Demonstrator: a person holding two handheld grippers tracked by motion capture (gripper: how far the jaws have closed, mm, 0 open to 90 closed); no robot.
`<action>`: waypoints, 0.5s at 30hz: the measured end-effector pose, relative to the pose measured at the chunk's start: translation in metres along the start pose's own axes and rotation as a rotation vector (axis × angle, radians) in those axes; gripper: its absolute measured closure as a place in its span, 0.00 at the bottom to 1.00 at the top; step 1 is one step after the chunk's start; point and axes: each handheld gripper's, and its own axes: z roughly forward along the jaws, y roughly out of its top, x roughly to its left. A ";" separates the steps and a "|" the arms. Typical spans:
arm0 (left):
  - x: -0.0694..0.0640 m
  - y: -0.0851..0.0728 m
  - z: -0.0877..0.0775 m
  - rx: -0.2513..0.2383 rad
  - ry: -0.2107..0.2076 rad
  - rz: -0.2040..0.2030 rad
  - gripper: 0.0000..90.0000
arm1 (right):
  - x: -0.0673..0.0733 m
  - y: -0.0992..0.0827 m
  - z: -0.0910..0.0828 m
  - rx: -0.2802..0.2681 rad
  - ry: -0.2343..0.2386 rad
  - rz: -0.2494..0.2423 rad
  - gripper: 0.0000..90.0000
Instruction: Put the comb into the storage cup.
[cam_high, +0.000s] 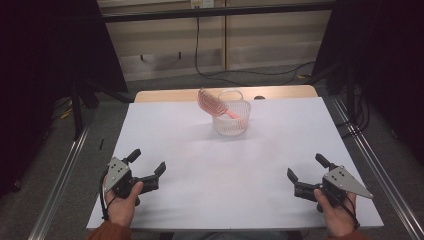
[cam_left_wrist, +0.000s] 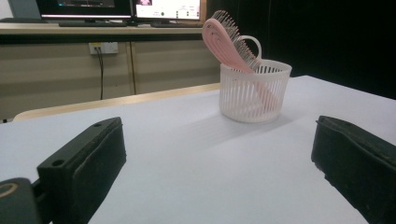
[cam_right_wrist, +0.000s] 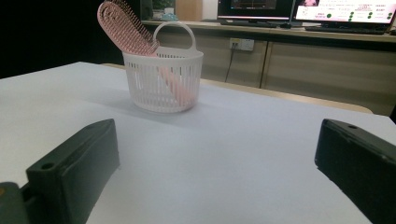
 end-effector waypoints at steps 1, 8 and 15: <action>0.000 -0.001 -0.002 0.010 -0.001 -0.001 0.03 | 0.000 0.000 0.000 0.000 0.001 0.001 0.00; 0.003 -0.007 -0.014 0.029 0.034 -0.014 0.03 | -0.001 -0.001 0.001 0.000 0.002 0.005 0.00; 0.003 -0.010 -0.013 0.041 0.017 -0.020 0.03 | 0.000 -0.001 0.001 -0.002 0.014 -0.002 0.00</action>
